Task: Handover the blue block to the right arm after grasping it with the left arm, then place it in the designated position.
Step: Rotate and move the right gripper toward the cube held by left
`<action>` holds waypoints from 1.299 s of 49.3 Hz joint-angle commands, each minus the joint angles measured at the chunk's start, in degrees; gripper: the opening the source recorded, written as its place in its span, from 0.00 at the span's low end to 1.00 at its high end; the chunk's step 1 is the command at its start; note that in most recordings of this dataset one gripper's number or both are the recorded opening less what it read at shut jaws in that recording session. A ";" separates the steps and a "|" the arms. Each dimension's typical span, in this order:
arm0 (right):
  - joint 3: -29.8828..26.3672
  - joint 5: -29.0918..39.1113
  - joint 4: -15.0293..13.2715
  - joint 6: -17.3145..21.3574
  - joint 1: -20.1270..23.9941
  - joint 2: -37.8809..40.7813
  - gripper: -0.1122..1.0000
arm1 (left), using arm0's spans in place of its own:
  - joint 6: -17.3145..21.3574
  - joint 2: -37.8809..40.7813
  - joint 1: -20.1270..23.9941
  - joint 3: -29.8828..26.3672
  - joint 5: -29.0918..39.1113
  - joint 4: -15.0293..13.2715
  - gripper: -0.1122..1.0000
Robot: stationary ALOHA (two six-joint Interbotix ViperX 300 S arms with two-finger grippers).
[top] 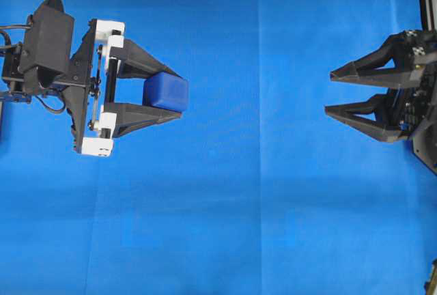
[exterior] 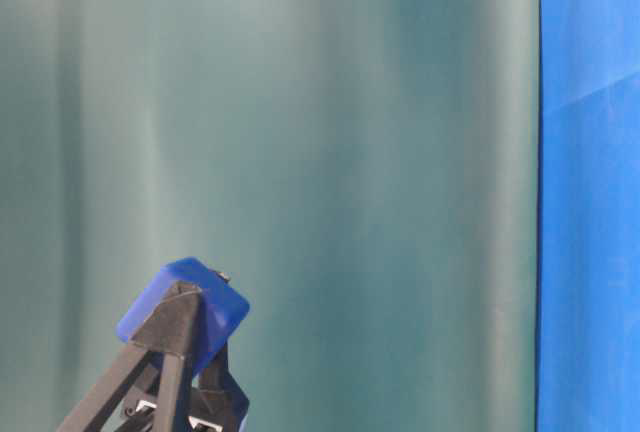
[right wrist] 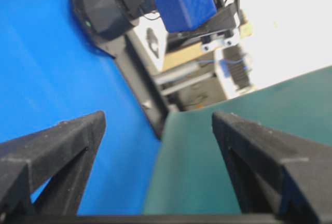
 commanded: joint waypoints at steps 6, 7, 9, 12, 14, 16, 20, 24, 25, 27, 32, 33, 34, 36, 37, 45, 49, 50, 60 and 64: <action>-1.58 -0.62 -0.09 -5.27 0.00 0.18 0.97 | 0.09 -0.35 0.09 -0.70 -0.62 -0.09 0.51; -1.49 -0.53 -0.09 -5.62 0.00 0.26 0.97 | 0.09 -0.35 0.00 -0.70 -0.62 -0.09 0.51; -1.58 -0.53 -0.09 -5.89 0.00 0.26 0.97 | 0.09 -0.35 0.09 -0.70 -0.62 -0.09 0.51; -1.49 -0.53 -0.09 -5.98 0.09 0.18 0.97 | 0.09 -0.35 0.09 -0.79 -0.62 -0.09 0.51; -1.58 -0.53 0.00 -5.98 0.09 0.09 0.97 | 0.09 -0.35 0.09 -0.70 -0.62 -0.09 0.51; -1.49 -0.53 0.00 -5.98 0.00 0.09 0.97 | 0.09 -0.35 0.09 -0.70 -0.62 -0.09 0.51; -1.58 -0.70 -0.09 -5.98 0.09 0.00 0.97 | 0.09 -0.35 0.09 -0.70 -0.62 -0.09 0.51; -1.58 -0.97 0.00 -5.98 0.09 0.09 0.97 | 0.09 -0.44 0.09 -0.62 -0.62 -0.09 0.51; -1.58 -1.05 0.00 -5.98 0.09 0.09 0.97 | 0.09 -0.44 0.09 -0.62 -0.62 -0.09 0.51; -1.58 -1.14 0.00 -5.98 0.00 0.09 0.97 | 0.09 -0.44 0.09 -0.62 -0.62 -0.09 0.51; -1.58 -1.23 0.00 -5.98 0.00 0.09 0.97 | 0.09 -0.53 0.09 -0.62 -0.62 -0.09 0.51; -1.58 -1.23 0.00 -5.98 0.00 0.09 0.97 | 0.09 -0.53 0.09 -0.62 -0.62 -0.18 0.51; -1.58 -1.14 0.09 -5.98 0.00 0.09 0.97 | 0.09 -0.53 0.09 -0.62 -0.62 -0.09 0.51; -1.49 -1.23 0.09 -5.98 0.09 0.09 0.97 | 0.09 -0.53 0.09 -0.62 -0.62 -0.09 0.51; -1.58 -1.23 0.00 -5.98 0.00 0.09 0.97 | 0.09 -0.53 0.09 -0.62 -0.62 -0.09 0.51; -1.58 -1.23 0.09 -5.98 0.09 0.09 0.97 | 0.09 -0.53 0.09 -0.62 -0.62 -0.09 0.51; -1.67 -1.23 0.09 -5.98 0.00 0.09 0.97 | 0.09 -0.53 0.09 -0.62 -0.62 -0.09 0.51; -1.67 -1.23 0.09 -5.98 0.00 0.18 0.97 | 0.09 -0.53 0.09 -0.62 -0.62 -0.09 0.51; -3.08 -1.93 0.09 -5.98 0.00 1.14 0.97 | 0.09 -0.53 0.09 -0.62 -0.62 -0.09 0.51; -4.39 -2.11 0.09 -5.98 0.00 2.46 0.97 | 0.09 -0.53 0.09 -0.62 -0.62 -0.09 0.51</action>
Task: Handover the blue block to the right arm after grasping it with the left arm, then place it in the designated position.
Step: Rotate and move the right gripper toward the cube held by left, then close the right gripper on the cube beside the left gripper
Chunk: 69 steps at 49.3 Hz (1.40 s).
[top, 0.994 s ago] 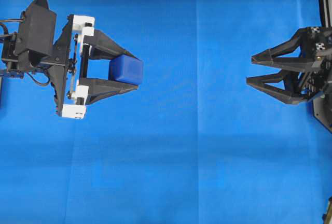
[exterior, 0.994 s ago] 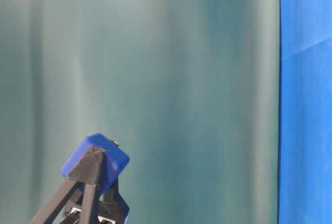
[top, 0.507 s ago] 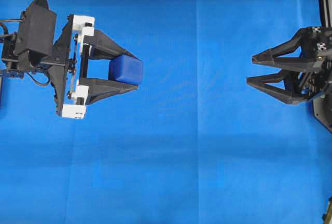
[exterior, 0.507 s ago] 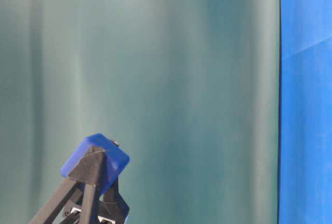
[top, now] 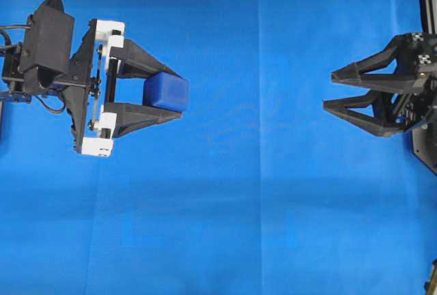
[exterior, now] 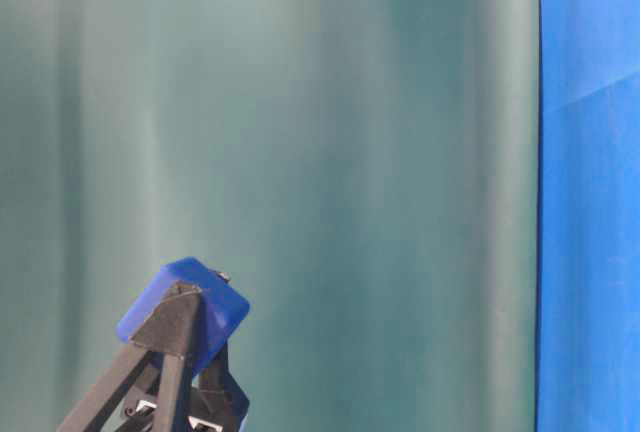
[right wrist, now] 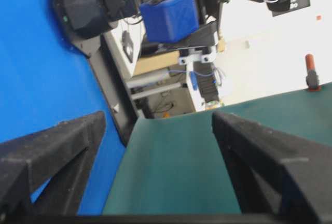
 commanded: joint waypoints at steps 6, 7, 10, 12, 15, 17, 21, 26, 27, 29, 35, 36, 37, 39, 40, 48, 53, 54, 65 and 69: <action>-4.57 -0.79 0.09 0.09 -0.09 4.22 0.97 | 0.09 -0.53 0.09 -0.62 -0.70 -0.09 0.51; -4.92 -0.70 0.09 0.09 -0.09 4.92 0.97 | 0.09 -0.53 0.09 -0.62 -0.70 -0.18 0.51; -6.42 -0.79 0.09 0.00 -0.26 7.29 0.96 | 0.09 -0.53 0.09 -0.62 -0.70 -0.18 0.51; -7.38 -0.79 0.09 0.00 -0.26 8.70 0.96 | 0.09 -0.53 0.09 -0.62 -0.70 -0.09 0.51; -8.88 -0.70 0.09 0.00 -0.35 10.90 0.96 | 0.00 -0.53 0.09 -0.62 -0.70 -0.18 0.51; -10.02 -0.79 0.09 0.00 -0.35 12.30 0.96 | 0.00 -0.53 0.09 -0.70 -0.70 -0.09 0.51; -12.30 -0.79 0.09 -0.09 -0.44 14.85 0.95 | 0.00 -0.70 0.09 -0.62 -0.70 -0.09 0.51; -14.85 -1.23 0.00 -0.09 -0.70 17.93 0.95 | 0.00 -0.70 0.00 -0.53 -0.70 -0.09 0.51; -15.38 -1.32 0.09 -0.09 -0.70 18.54 0.95 | 0.00 -0.70 0.00 -0.53 -0.70 -0.09 0.51; -16.35 -1.49 0.00 -0.09 -0.88 19.69 0.95 | 0.00 -0.79 0.09 -0.62 -0.70 -0.09 0.51; -19.34 -2.11 -0.09 -0.09 -0.97 23.38 0.95 | 0.00 -0.79 0.09 -0.70 -0.70 -0.09 0.51; -19.78 -2.20 -0.09 -0.09 -0.97 23.99 0.95 | 0.00 -0.70 0.09 -0.70 -0.70 -0.09 0.51; -20.57 -2.37 -0.09 -0.09 -0.97 24.87 0.95 | 0.00 -0.70 0.00 -0.70 -0.70 -0.09 0.51; -21.62 -2.55 -0.09 -0.09 -0.97 26.19 0.95 | 0.00 -0.79 0.09 -0.70 -0.70 -0.09 0.51; -22.15 -2.64 0.00 -0.18 -0.97 26.81 0.95 | 0.00 -0.70 0.09 -0.62 -0.70 -0.09 0.51; -26.46 -2.72 -0.09 -0.18 -0.97 31.82 0.95 | 0.00 -0.70 0.09 -0.79 -0.70 -0.18 0.51; -29.00 -2.72 -0.09 -0.18 -0.97 34.28 0.95 | 0.00 -0.79 0.00 -0.79 -0.70 -0.09 0.51; -29.36 -2.64 -0.09 -0.18 -0.97 34.63 0.95 | 0.00 -0.79 0.09 -0.79 -0.70 -0.09 0.51; -33.31 -2.64 -0.09 -0.18 -0.18 38.06 0.95 | 0.00 -0.70 0.00 -0.88 -0.70 -0.09 0.51; -34.54 -2.46 -0.09 -0.18 0.09 39.20 0.95 | 0.00 -0.53 0.00 -0.97 -0.70 -0.09 0.51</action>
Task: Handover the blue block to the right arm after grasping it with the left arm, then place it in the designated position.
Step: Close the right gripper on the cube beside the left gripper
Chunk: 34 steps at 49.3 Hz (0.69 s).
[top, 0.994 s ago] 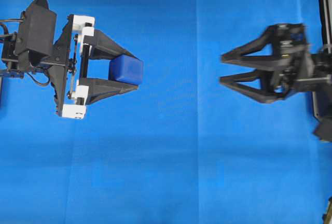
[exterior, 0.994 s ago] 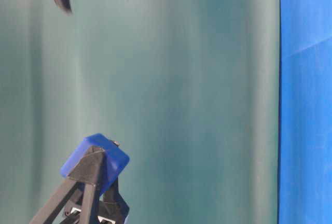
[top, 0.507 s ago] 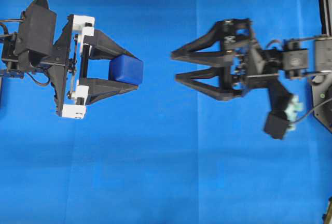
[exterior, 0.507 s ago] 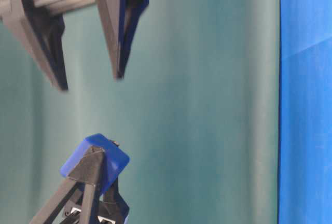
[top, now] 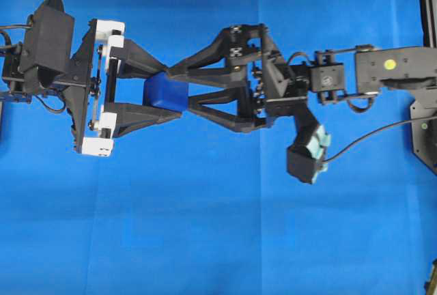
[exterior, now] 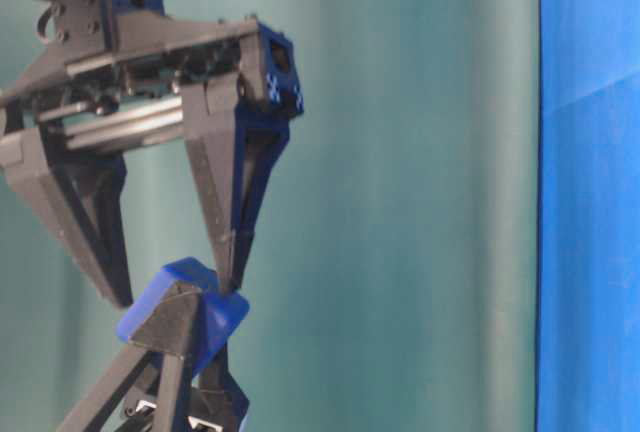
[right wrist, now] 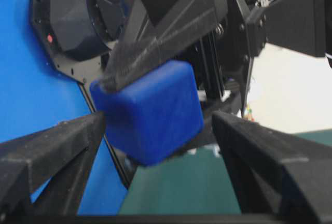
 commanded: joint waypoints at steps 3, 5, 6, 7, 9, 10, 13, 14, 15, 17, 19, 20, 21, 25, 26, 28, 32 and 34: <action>-3.25 0.00 -0.09 0.18 0.62 0.88 0.95 | 0.00 -0.44 0.09 -0.97 -0.70 -0.09 0.51; -3.87 0.00 -0.09 0.18 0.62 1.32 0.95 | 0.00 -0.44 0.09 -1.05 -0.70 -0.09 0.51; -4.13 0.00 -0.09 0.18 0.62 1.58 0.95 | 0.00 -0.44 0.00 -1.05 -0.70 -0.18 0.51; -4.48 0.09 -0.09 0.18 0.62 1.76 0.95 | 0.00 -0.44 0.09 -1.05 -0.70 -0.18 0.51; -5.01 0.00 -0.09 0.18 0.62 2.20 0.95 | 0.00 -0.44 0.09 -1.05 -0.70 -0.09 0.51; -5.27 0.00 -0.09 0.18 0.62 2.37 0.95 | 0.00 -0.44 0.00 -1.05 -0.70 -0.09 0.51; -5.89 0.00 -0.09 0.26 0.62 2.72 0.94 | 0.00 -0.44 0.00 -1.05 -0.70 -0.09 0.51; -6.06 0.09 -0.09 0.26 0.62 2.90 0.93 | 0.00 -0.53 0.00 -1.05 -0.70 -0.09 0.51; -6.24 0.09 -0.09 0.26 0.62 2.99 0.92 | 0.00 -0.44 0.00 -1.05 -0.70 -0.09 0.51; -6.42 0.62 -0.09 0.35 0.62 3.16 0.87 | 0.00 -0.53 0.00 -0.97 -0.70 -0.09 0.51; -6.42 1.58 -0.09 0.44 0.62 3.16 0.81 | 0.00 -0.53 -0.09 -0.97 -0.70 -0.09 0.51; -6.42 2.29 -0.09 0.44 0.62 3.16 0.77 | 0.00 -0.53 -0.09 -0.97 -0.70 -0.09 0.51; -6.33 3.16 -0.09 0.44 0.62 3.16 0.72 | 0.00 -0.53 -0.18 -0.97 -0.70 -0.09 0.51; -6.59 6.50 -0.09 0.44 0.70 3.16 0.55 | 0.09 -0.70 -0.18 -0.97 -0.70 -0.09 0.51; -6.59 7.12 -0.09 0.44 0.70 3.16 0.54 | 0.00 -0.70 -0.18 -0.97 -0.70 -0.09 0.51; -6.77 7.82 -0.09 0.44 0.62 3.16 0.54 | 0.09 -0.79 -0.18 -0.97 -0.70 -0.18 0.51; -6.68 8.17 -0.09 0.44 0.79 3.16 0.54 | 0.09 -0.88 -0.18 -0.97 -0.70 -0.09 0.51; -6.68 8.17 -0.09 0.44 0.79 3.16 0.54 | 0.09 -0.88 -0.18 -0.97 -0.70 -0.09 0.51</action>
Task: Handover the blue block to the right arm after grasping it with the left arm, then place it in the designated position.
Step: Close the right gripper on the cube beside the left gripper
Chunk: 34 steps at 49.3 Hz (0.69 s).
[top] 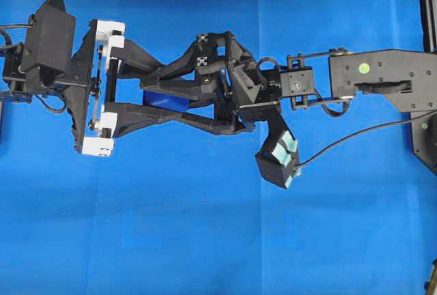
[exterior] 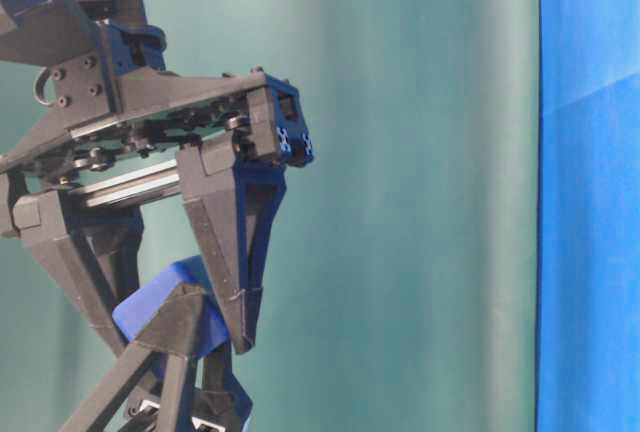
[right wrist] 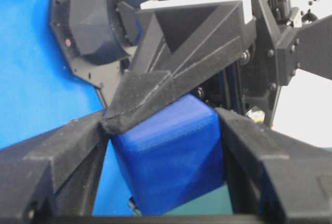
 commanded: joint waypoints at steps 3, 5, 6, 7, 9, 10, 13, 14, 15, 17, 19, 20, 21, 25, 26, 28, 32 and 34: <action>-1.14 0.18 0.09 0.18 0.00 -0.79 0.54 | 0.18 -0.97 -0.18 -1.05 -0.62 0.18 0.51; -1.14 0.18 0.09 0.18 0.00 -0.79 0.54 | 0.18 -0.97 -0.18 -1.05 -0.62 0.18 0.51; -1.14 0.18 0.09 0.18 0.00 -0.79 0.54 | 0.18 -0.97 -0.18 -0.97 -0.62 0.18 0.51; -1.14 0.18 0.09 0.18 0.00 -0.79 0.54 | 0.18 -0.97 -0.18 -1.05 -0.62 0.18 0.51; -1.14 0.18 0.09 0.18 0.09 -0.79 0.54 | 0.18 -0.97 -0.26 -1.05 -0.62 0.18 0.51; -1.14 0.18 0.18 0.18 0.00 -0.79 0.54 | 0.18 -0.97 -0.26 -1.05 -0.62 0.18 0.51; -1.14 0.18 0.18 0.18 0.00 -0.79 0.54 | 0.26 -0.97 -0.44 -1.05 -0.62 0.18 0.51; -1.14 0.26 0.18 0.18 0.00 -0.79 0.54 | 0.26 -0.97 -0.44 -1.05 -0.62 0.18 0.51; -1.14 0.35 0.18 0.18 0.00 -0.79 0.54 | 0.26 -0.97 -0.53 -1.05 -0.62 0.18 0.51; -1.14 0.44 0.18 0.26 0.00 -0.79 0.54 | 0.26 -0.97 -0.53 -1.05 -0.62 0.09 0.51; -1.14 0.44 0.26 0.26 0.00 -0.79 0.54 | 0.26 -0.97 -0.62 -1.05 -0.70 0.18 0.51; -1.14 0.44 0.26 0.26 0.00 -0.79 0.54 | 0.26 -0.97 -0.62 -1.05 -0.62 0.18 0.51; -1.14 0.44 0.35 0.26 0.00 -0.79 0.54 | 0.26 -0.97 -0.62 -1.05 -0.62 0.18 0.51; -1.14 0.44 0.35 0.26 0.00 -0.79 0.54 | 0.26 -0.97 -0.62 -1.05 -0.70 0.18 0.51; -1.14 0.44 0.35 0.26 0.00 -0.79 0.54 | 0.26 -0.97 -0.62 -1.05 -0.79 0.18 0.51; -1.14 0.35 0.44 0.26 0.00 -0.79 0.54 | 0.35 -0.97 -0.62 -1.05 -0.88 0.18 0.51; -1.14 0.35 0.44 0.26 0.00 -0.79 0.54 | 0.70 -0.97 -0.62 -1.05 -1.49 0.18 0.52; -1.14 0.44 0.44 0.26 0.00 -0.79 0.54 | 0.79 -0.97 -0.62 -1.05 -1.85 0.18 0.52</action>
